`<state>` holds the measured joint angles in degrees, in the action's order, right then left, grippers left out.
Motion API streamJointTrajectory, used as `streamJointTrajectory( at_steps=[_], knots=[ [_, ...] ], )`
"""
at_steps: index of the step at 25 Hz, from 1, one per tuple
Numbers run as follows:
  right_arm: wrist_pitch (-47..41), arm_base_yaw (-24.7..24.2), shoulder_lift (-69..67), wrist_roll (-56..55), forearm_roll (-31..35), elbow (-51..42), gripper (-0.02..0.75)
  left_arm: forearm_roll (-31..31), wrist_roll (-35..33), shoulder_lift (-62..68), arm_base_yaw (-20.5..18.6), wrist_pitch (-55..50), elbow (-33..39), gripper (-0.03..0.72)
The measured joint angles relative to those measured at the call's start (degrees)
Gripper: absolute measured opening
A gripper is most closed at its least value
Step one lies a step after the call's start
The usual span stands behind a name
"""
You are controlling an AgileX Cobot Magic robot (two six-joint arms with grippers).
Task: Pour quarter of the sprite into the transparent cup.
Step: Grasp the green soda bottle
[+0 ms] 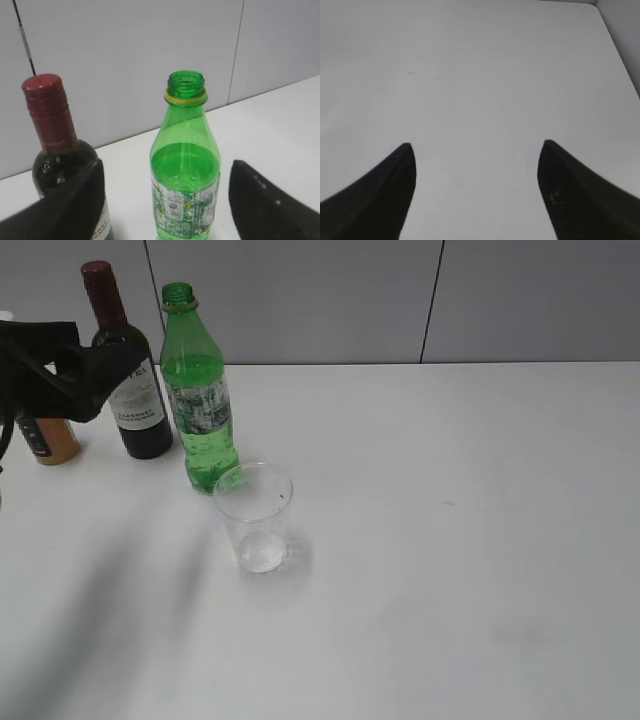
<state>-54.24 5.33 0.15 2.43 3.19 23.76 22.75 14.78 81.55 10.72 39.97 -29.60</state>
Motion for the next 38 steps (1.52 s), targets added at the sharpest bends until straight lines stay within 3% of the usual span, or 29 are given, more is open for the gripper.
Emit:
streamJointTrajectory(
  at_steps=[4, 9, 17, 38],
  knots=[
    [0.0, 0.0, 0.0, 0.0, 0.0, 0.0, 0.585, 10.9, 5.7, 4.1, -5.7, 8.9, 0.0, 0.590],
    [0.0, 0.0, 0.0, 0.0, 0.0, 0.0, 0.585, 16.3, 5.9, 10.5, -7.2, 14.5, -0.1, 0.590],
    [0.0, 0.0, 0.0, 0.0, 0.0, 0.0, 0.585, 15.4, -2.8, 21.8, -7.2, 22.6, -1.3, 0.593],
    [0.0, 0.0, 0.0, 0.0, 0.0, 0.0, 0.585, 12.1, -3.0, 32.9, -3.8, 22.3, -12.9, 0.627]
  ],
)
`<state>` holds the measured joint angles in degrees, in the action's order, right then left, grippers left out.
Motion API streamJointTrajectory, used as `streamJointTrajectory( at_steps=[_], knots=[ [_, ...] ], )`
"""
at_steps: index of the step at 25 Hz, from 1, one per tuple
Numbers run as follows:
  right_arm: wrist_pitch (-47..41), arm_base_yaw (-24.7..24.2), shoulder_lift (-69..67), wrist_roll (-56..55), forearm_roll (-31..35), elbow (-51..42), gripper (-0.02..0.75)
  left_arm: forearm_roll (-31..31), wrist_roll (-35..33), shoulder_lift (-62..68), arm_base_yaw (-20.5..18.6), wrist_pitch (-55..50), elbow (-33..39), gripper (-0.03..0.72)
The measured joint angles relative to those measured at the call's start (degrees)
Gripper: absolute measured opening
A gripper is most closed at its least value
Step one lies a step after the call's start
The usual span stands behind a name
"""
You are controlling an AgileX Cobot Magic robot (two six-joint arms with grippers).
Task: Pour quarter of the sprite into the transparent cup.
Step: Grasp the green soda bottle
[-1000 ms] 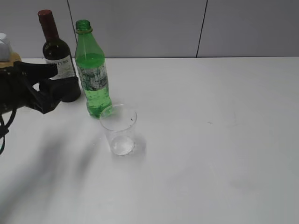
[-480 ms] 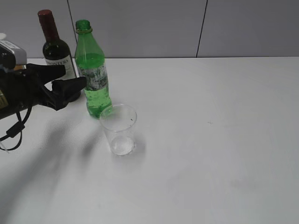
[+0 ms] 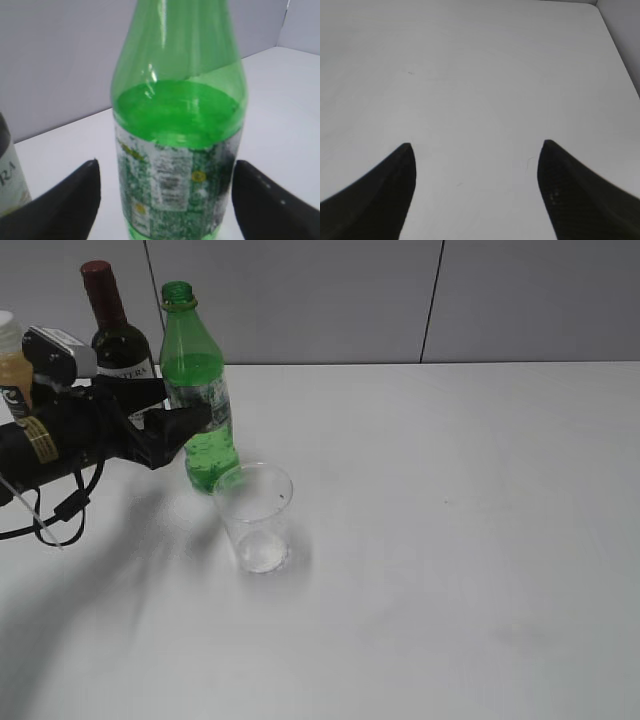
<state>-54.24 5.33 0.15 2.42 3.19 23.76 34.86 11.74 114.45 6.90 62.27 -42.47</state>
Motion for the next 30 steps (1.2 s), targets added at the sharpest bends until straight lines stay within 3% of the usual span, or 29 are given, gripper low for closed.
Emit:
streamJointTrajectory(
  at_steps=[30],
  knots=[
    [0.0, 0.0, 0.0, 0.0, 0.0, 0.0, 0.585, -4.1, 0.0, 11.2, 6.1, -2.9, -14.0, 0.616]
  ],
)
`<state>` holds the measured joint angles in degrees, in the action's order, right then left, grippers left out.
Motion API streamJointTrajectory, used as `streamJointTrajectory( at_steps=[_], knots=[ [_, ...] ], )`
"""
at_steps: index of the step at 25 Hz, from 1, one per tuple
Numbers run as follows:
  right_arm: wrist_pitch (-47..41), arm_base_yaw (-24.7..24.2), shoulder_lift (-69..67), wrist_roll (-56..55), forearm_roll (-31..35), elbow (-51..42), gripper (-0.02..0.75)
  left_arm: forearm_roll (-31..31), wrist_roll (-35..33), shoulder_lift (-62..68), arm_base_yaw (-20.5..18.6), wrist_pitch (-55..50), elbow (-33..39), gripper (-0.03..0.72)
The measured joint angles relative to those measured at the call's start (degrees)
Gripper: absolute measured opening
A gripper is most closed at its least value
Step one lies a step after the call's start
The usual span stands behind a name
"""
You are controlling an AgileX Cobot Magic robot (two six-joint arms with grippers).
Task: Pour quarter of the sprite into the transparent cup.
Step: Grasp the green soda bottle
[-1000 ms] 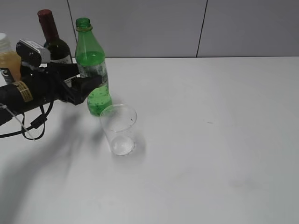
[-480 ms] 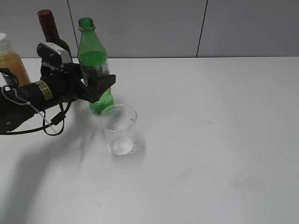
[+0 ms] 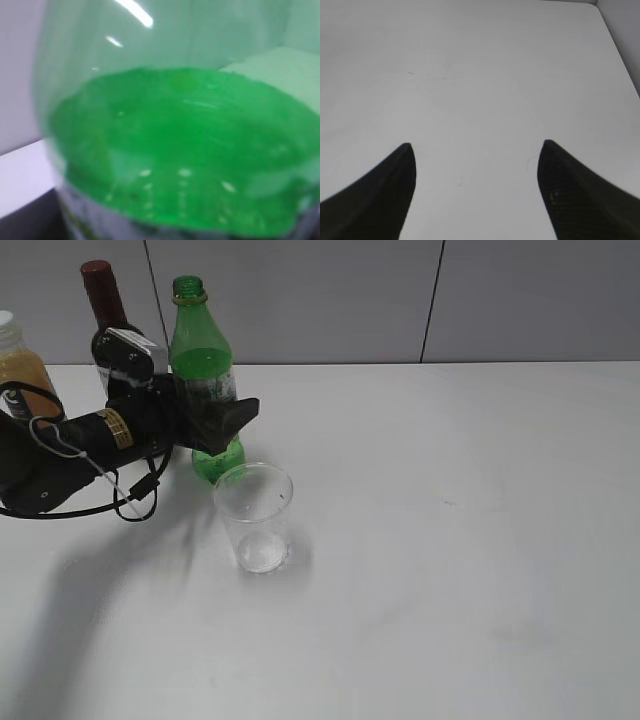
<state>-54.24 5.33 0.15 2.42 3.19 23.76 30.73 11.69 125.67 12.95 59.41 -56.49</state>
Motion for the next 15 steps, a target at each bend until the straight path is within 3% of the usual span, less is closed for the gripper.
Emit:
streamJointTrajectory(
  at_steps=[8, 15],
  knots=[
    [0.0, 0.0, 0.0, 0.0, 0.0, 0.0, 0.585, -0.6, 0.0, 0.1, 0.1, -0.1, -0.5, 0.468],
    [0.0, 0.0, 0.0, 0.0, 0.0, 0.0, 0.585, -0.6, 0.0, -1.7, 0.1, -1.1, 1.2, 0.457]
  ],
)
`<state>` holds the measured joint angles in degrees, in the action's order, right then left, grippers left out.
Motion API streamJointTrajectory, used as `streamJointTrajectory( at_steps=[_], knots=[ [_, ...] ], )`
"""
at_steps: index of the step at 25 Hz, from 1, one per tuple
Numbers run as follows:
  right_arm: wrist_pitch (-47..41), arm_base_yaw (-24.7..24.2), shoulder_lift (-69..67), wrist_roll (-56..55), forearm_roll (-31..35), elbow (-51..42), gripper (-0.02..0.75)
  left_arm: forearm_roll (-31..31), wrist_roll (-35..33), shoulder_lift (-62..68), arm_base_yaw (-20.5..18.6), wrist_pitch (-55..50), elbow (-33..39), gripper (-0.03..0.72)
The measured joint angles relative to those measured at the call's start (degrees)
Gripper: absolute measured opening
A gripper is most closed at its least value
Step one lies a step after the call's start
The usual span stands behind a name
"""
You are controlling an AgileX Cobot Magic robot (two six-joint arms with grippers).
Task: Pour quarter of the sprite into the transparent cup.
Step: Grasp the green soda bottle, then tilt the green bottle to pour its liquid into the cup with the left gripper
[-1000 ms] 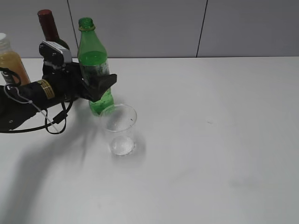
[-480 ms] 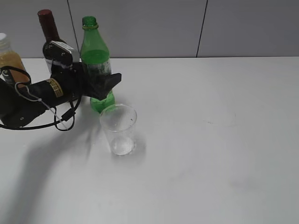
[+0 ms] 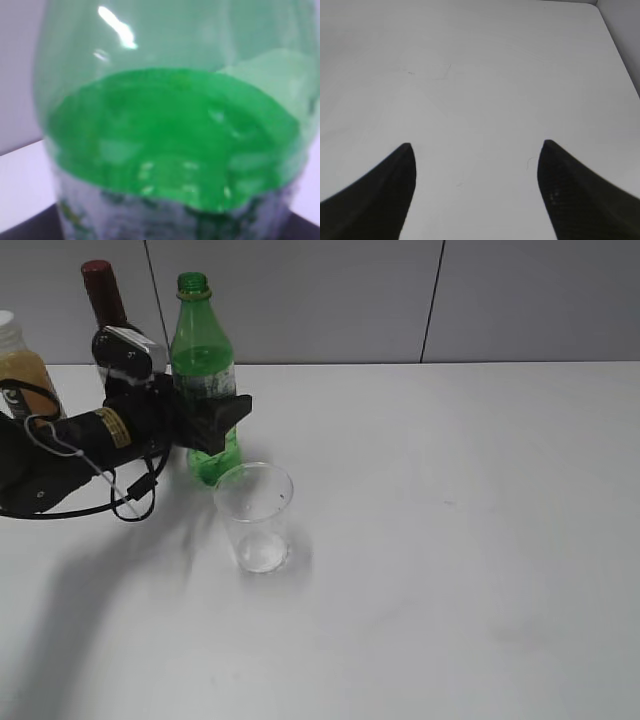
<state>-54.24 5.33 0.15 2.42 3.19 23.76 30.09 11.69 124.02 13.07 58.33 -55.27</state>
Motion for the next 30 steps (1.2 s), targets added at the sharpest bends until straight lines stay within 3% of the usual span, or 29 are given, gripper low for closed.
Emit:
streamJointTrajectory(
  at_steps=[6, 10, 19, 30],
  knots=[
    [0.0, 0.0, 0.0, 0.0, 0.0, 0.0, 0.585, -6.5, -0.4, -6.3, 0.1, -1.5, 7.3, 0.457],
    [0.0, 0.0, 0.0, 0.0, 0.0, 0.0, 0.585, -11.8, -4.2, -11.1, 1.5, -1.7, 12.5, 0.457],
    [0.0, 0.0, 0.0, 0.0, 0.1, 0.0, 0.585, -41.3, -19.6, -19.2, 13.3, -1.7, 22.1, 0.457],
    [0.0, 0.0, 0.0, 0.0, 0.2, 0.0, 0.585, -57.5, -22.3, -20.1, 16.8, 7.3, 30.7, 0.457]
  ],
)
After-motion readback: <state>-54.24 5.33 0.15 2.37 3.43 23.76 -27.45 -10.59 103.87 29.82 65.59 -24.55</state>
